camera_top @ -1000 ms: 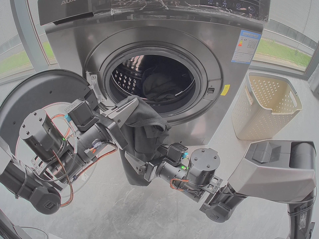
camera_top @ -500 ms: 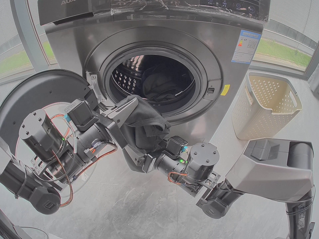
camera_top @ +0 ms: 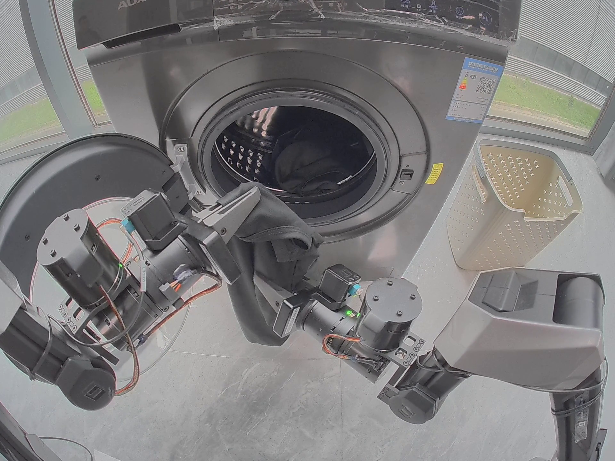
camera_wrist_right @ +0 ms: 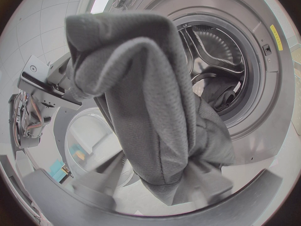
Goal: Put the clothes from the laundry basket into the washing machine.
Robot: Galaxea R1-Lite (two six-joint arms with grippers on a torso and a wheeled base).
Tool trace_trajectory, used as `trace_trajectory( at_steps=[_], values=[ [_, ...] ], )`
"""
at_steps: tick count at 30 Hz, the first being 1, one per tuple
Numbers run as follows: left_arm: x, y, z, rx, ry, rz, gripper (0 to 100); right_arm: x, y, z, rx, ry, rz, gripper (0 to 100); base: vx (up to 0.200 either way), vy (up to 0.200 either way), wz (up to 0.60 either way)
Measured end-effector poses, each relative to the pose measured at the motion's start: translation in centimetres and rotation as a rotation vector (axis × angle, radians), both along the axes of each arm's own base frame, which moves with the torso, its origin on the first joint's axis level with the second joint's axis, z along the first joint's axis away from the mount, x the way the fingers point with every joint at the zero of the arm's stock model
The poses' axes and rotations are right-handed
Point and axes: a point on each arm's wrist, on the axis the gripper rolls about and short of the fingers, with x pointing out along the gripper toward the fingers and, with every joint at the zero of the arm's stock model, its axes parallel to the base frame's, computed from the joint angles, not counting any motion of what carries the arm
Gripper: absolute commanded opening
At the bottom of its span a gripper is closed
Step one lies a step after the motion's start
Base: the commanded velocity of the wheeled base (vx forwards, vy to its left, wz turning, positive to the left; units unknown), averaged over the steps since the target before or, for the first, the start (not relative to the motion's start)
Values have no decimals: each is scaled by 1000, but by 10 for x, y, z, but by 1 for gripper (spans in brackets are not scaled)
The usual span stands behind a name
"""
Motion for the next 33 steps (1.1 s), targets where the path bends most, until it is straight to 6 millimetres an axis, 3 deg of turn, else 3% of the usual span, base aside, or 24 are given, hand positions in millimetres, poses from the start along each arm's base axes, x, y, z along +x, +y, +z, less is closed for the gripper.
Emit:
trace_trajectory(
  at_steps=[12,15,20,21,27,33],
  values=[
    [3,3,-1,-4,6,13,0,-9,-9,3,-33,2,-2,0,0,0,0],
    [3,4,0,-8,9,15,0,-15,-20,6,-61,6,-12,0,0,0,0],
    [6,7,1,-18,12,24,0,-22,-54,17,-116,9,-62,0,0,0,0],
    [6,7,1,-20,13,26,100,-23,-62,20,-123,7,-77,0,0,0,0],
    [7,9,0,-24,21,32,100,-22,-90,41,-134,-45,-143,0,0,0,0],
    [5,10,-4,-22,38,31,100,-14,-92,71,-60,-132,-171,0,0,0,0]
  ],
)
